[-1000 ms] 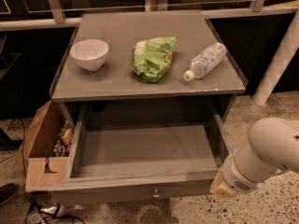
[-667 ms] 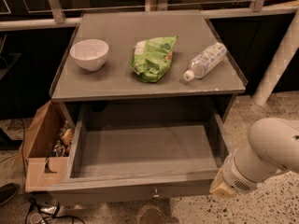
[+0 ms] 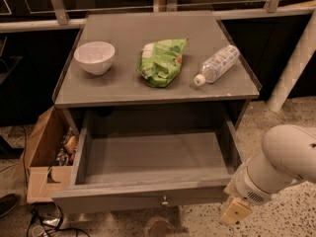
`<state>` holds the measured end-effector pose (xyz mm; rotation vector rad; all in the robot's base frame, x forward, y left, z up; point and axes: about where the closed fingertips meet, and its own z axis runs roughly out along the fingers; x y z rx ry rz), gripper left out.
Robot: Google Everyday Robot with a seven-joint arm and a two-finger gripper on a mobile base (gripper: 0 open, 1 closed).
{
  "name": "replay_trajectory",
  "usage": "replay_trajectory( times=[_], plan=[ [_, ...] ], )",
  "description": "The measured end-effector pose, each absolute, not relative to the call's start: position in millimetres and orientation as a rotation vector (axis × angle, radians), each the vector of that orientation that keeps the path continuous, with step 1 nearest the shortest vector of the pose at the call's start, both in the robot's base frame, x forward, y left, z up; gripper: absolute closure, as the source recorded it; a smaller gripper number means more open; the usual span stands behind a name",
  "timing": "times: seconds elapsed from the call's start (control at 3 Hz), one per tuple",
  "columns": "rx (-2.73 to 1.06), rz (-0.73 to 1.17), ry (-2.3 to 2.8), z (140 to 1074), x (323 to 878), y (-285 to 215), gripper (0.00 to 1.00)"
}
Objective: Close top drawer
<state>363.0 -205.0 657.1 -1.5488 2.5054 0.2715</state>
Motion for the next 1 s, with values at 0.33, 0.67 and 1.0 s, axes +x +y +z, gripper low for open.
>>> replay_trajectory(
  times=[0.33, 0.67, 1.0],
  plan=[
    [-1.549, 0.271, 2.505, 657.1, 363.0, -205.0, 0.00],
    [-1.549, 0.271, 2.505, 657.1, 363.0, -205.0, 0.00],
    [-1.549, 0.271, 2.505, 657.1, 363.0, -205.0, 0.19]
  ],
)
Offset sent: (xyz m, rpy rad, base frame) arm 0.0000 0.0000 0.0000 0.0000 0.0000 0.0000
